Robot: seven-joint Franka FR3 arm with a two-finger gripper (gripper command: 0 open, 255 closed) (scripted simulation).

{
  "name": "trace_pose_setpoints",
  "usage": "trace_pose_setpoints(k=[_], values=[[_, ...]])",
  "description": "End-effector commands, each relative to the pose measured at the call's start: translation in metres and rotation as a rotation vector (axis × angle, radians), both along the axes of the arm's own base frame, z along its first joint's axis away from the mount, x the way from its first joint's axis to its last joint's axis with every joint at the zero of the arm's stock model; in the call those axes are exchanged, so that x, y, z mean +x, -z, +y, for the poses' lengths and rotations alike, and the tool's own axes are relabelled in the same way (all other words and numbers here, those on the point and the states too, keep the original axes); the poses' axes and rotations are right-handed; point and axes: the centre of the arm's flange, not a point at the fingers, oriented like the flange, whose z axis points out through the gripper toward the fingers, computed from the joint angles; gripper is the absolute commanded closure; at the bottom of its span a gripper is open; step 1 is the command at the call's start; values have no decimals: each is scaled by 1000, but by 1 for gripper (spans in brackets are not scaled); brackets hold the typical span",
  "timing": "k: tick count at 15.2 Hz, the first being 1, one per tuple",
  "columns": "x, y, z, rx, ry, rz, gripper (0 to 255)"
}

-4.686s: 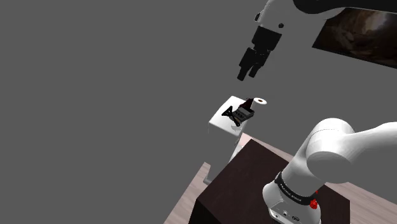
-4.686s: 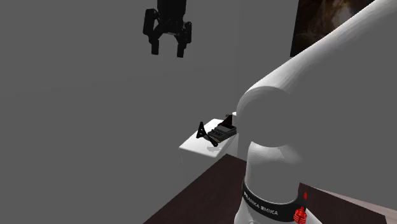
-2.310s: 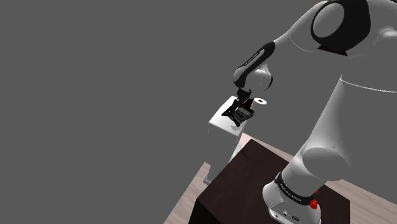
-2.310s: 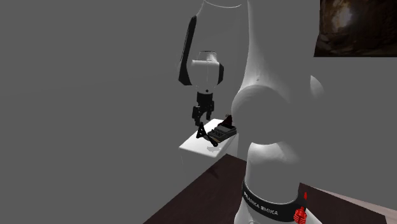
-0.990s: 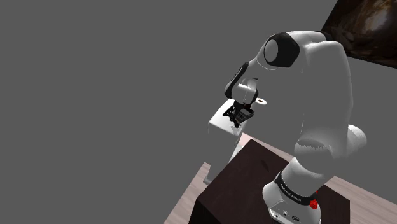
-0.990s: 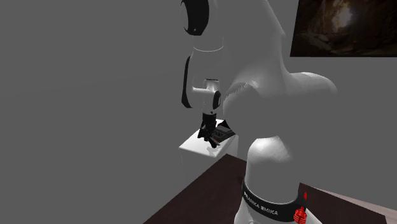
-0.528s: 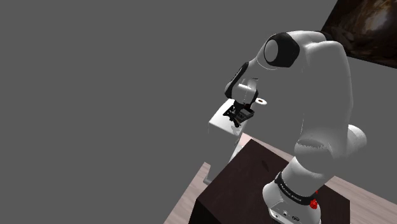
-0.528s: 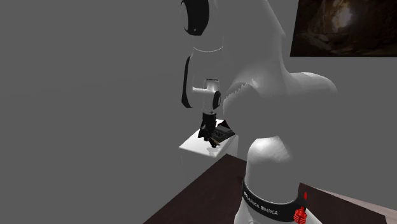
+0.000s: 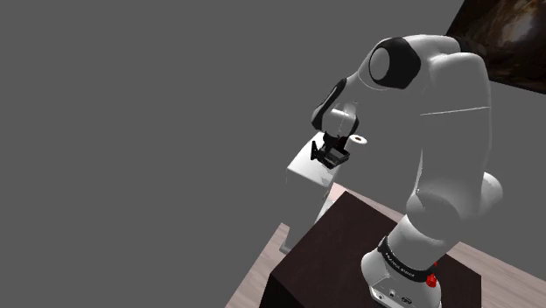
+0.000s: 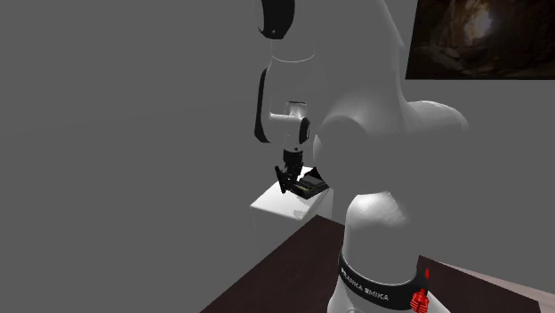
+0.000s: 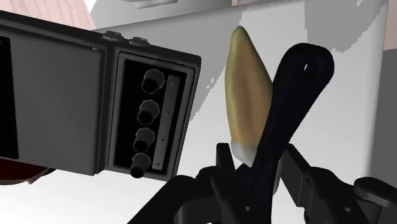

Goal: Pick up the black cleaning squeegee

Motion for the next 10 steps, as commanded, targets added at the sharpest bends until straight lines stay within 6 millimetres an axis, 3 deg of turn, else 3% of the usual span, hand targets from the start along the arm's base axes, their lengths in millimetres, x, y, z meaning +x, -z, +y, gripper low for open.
trace_pose_setpoints(k=[1,8,10], values=[[0,-11,1,0,0,0,255],[0,-48,1,0,0,0,255],[0,-49,1,0,0,0,255]])
